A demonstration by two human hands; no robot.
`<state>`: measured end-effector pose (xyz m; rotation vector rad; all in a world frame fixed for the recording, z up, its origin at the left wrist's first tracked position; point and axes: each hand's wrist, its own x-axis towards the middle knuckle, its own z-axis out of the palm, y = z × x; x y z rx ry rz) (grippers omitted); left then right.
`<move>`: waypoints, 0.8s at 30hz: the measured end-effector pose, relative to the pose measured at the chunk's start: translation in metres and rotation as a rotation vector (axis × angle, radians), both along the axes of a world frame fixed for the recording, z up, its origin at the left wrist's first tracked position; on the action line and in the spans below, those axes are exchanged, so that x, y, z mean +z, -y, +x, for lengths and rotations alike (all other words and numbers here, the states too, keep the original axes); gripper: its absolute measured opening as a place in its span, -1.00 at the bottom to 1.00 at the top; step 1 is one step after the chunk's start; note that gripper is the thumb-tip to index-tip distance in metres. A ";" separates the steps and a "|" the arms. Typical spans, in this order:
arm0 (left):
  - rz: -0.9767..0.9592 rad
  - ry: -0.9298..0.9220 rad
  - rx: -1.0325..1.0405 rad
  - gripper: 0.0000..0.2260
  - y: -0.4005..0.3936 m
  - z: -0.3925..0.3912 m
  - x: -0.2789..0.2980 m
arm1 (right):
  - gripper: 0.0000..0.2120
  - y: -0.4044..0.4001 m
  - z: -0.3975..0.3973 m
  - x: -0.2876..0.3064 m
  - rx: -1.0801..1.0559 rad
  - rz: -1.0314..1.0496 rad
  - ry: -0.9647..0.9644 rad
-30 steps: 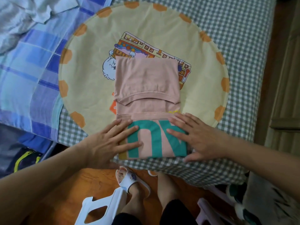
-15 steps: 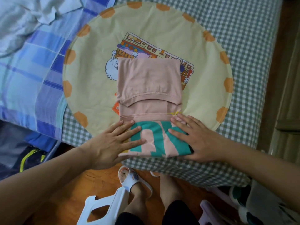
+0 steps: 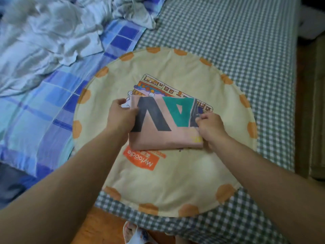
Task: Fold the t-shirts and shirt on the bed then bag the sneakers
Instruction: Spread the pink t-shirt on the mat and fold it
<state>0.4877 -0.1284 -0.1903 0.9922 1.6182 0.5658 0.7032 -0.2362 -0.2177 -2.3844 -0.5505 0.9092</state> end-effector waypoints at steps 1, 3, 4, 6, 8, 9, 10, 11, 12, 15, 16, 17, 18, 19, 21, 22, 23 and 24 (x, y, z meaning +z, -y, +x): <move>0.023 -0.056 -0.008 -0.57 0.001 -0.001 -0.006 | -0.90 0.002 -0.002 -0.003 -0.001 -0.038 0.050; 0.103 -0.112 -0.030 -0.59 0.000 -0.002 -0.011 | -0.84 0.006 -0.005 -0.003 0.007 -0.041 0.118; 0.139 -0.113 -0.036 -0.62 -0.001 -0.001 -0.010 | -0.84 0.009 -0.005 -0.002 -0.001 -0.028 0.133; 0.191 -0.085 -0.043 -0.65 -0.003 0.003 -0.009 | -0.89 0.015 -0.008 -0.001 -0.026 -0.001 0.118; 0.183 -0.137 -0.068 -0.63 -0.003 0.007 -0.009 | -0.83 0.017 -0.010 0.000 -0.033 0.008 0.099; 0.193 -0.216 -0.092 -0.60 0.001 0.009 -0.009 | -0.77 0.015 -0.011 0.001 -0.012 0.007 0.113; 0.254 -0.345 -0.148 -0.57 0.007 0.011 -0.009 | -0.70 0.013 -0.011 0.003 0.027 0.025 0.181; 0.375 -0.496 -0.252 -0.55 0.014 0.013 -0.009 | -0.65 0.011 -0.012 0.006 0.086 0.071 0.314; 0.544 -0.646 -0.394 -0.53 0.023 0.016 -0.009 | -0.62 0.009 -0.015 0.008 0.161 0.150 0.480; 0.868 -0.792 -0.833 -0.53 0.039 0.031 -0.025 | -0.55 -0.003 -0.036 0.003 0.463 0.327 0.750; 0.817 -0.806 -0.898 -0.50 0.041 0.032 -0.036 | -0.50 -0.004 -0.041 -0.008 0.556 0.286 0.757; 0.700 -0.818 -0.907 -0.46 0.044 0.031 -0.047 | -0.44 -0.004 -0.043 -0.022 0.620 0.216 0.739; 0.574 -0.840 -0.878 -0.41 0.047 0.027 -0.057 | -0.39 -0.004 -0.041 -0.037 0.668 0.137 0.722; 0.493 -0.874 -0.833 -0.38 0.052 0.023 -0.066 | -0.35 -0.003 -0.035 -0.051 0.707 0.064 0.716; 0.430 -0.913 -0.774 -0.35 0.060 0.018 -0.074 | -0.34 -0.001 -0.021 -0.067 0.750 -0.006 0.725; 0.385 -0.898 -0.758 -0.36 0.062 0.017 -0.070 | -0.34 0.000 -0.019 -0.069 0.726 -0.002 0.716; 0.330 -0.864 -0.729 -0.37 0.063 0.019 -0.063 | -0.34 0.001 -0.020 -0.067 0.652 0.015 0.699; 0.272 -0.834 -0.678 -0.41 0.062 0.021 -0.054 | -0.34 0.003 -0.024 -0.062 0.545 0.032 0.677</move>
